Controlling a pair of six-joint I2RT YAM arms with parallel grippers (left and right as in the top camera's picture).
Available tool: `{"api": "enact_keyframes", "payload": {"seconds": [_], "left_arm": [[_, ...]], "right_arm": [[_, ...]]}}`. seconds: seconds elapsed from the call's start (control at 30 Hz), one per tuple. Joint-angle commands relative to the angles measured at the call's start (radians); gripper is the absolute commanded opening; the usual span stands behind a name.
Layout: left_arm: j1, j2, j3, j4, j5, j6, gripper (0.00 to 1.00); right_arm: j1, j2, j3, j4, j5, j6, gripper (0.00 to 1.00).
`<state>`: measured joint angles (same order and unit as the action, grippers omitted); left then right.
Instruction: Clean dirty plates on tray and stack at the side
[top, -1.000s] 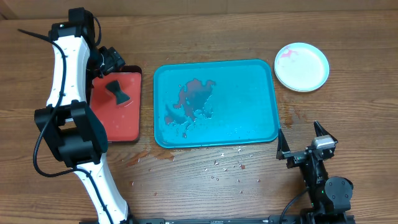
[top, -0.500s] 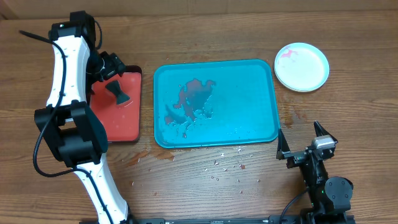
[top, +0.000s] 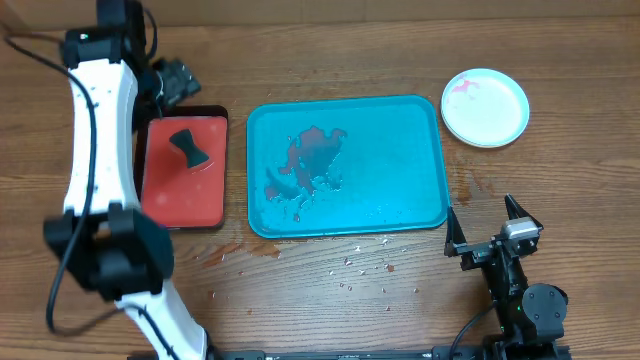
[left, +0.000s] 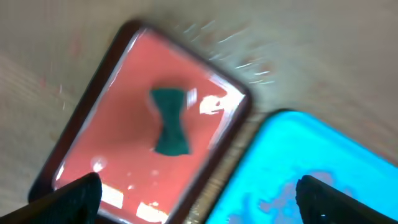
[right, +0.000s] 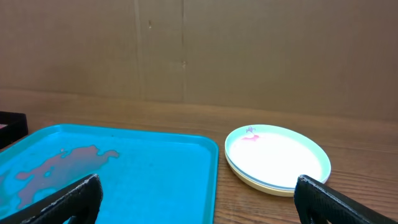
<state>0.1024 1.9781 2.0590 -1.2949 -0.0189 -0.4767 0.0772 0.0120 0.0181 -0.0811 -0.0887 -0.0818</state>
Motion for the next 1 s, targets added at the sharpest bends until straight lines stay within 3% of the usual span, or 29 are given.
{"api": "enact_keyframes", "payload": {"seconds": [0.0, 0.2, 0.47, 0.6, 0.8, 0.97], "left_arm": [[-0.066, -0.129, -0.027, 0.026, 0.002, 0.150, 1.00], [-0.165, -0.263, -0.074, 0.027, 0.002, 0.320, 1.00], [-0.188, -0.503, -0.338, 0.112, 0.012, 0.327, 1.00], [-0.188, -0.672, -0.575, 0.242, 0.040, 0.360, 1.00], [-0.188, -0.951, -0.971, 0.552, 0.226, 0.556, 1.00], [-0.188, -1.170, -1.291, 0.846, 0.229, 0.563, 1.00]], "right_arm": [[-0.006, -0.009, -0.010, 0.004, 0.010, 0.006, 1.00], [-0.006, -0.009, -0.010, 0.004, 0.010, 0.006, 1.00], [-0.006, -0.009, -0.010, 0.004, 0.010, 0.006, 1.00], [-0.006, -0.009, -0.010, 0.004, 0.010, 0.006, 1.00], [-0.006, -0.009, -0.010, 0.004, 0.010, 0.006, 1.00], [-0.006, -0.009, -0.010, 0.004, 0.010, 0.006, 1.00]]}}
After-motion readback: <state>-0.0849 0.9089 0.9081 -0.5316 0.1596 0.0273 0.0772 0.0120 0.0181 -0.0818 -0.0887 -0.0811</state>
